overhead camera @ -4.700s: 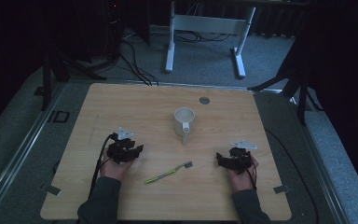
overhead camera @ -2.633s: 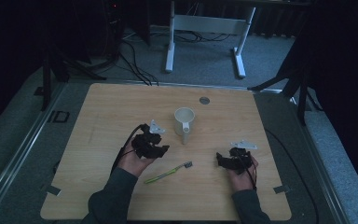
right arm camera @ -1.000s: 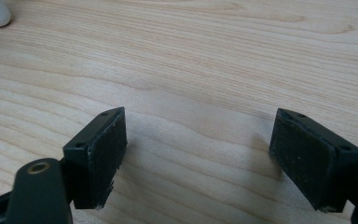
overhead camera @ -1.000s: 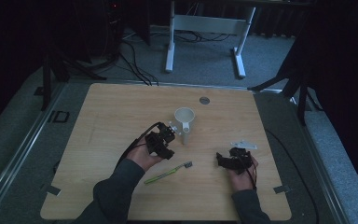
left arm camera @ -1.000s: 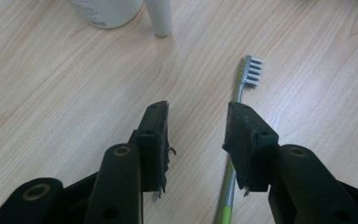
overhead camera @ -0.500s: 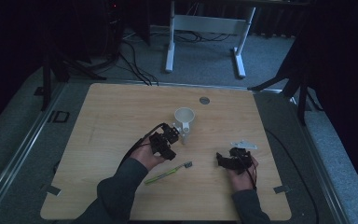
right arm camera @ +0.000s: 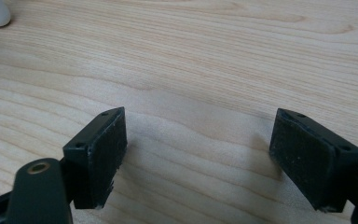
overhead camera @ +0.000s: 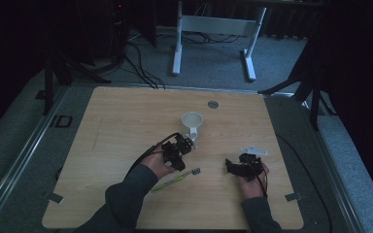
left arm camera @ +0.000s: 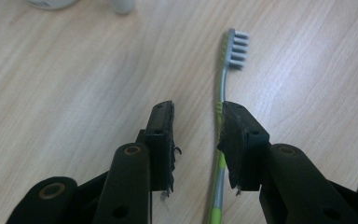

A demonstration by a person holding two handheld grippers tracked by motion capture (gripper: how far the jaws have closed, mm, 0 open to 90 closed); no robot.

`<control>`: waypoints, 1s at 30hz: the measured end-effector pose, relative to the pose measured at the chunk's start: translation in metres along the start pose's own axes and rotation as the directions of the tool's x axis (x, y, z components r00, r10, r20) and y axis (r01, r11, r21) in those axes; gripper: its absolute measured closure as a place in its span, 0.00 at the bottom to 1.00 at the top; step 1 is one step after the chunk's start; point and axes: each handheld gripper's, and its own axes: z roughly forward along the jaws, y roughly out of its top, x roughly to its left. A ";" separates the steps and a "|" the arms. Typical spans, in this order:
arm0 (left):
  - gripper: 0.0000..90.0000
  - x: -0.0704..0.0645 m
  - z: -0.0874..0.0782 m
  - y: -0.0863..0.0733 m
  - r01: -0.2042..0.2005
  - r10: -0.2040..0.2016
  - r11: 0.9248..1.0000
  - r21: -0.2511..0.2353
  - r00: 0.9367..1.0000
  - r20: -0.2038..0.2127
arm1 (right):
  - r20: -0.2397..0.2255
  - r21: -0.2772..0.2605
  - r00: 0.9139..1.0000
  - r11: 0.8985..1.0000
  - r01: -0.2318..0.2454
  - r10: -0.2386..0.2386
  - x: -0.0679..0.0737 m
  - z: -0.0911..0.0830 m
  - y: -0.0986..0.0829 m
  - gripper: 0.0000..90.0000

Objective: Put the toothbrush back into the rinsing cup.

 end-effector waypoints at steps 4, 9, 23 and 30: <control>0.73 -0.002 0.004 0.002 -0.011 0.011 1.000 0.022 1.000 0.015 | 0.000 0.000 1.000 1.000 -0.001 0.001 0.000 0.000 0.000 0.20; 0.73 -0.005 0.008 0.003 -0.016 0.015 0.999 0.050 1.000 0.024 | 0.000 0.000 1.000 1.000 0.003 -0.003 0.000 0.000 0.000 0.20; 0.76 -0.011 0.018 0.004 -0.017 0.010 0.990 0.139 0.999 0.050 | 0.000 0.000 1.000 1.000 0.004 -0.004 0.000 0.000 0.000 0.20; 0.81 -0.014 0.028 0.005 -0.047 0.035 0.981 0.191 0.997 0.065 | 0.000 0.000 1.000 1.000 0.004 -0.004 0.000 0.000 0.000 0.20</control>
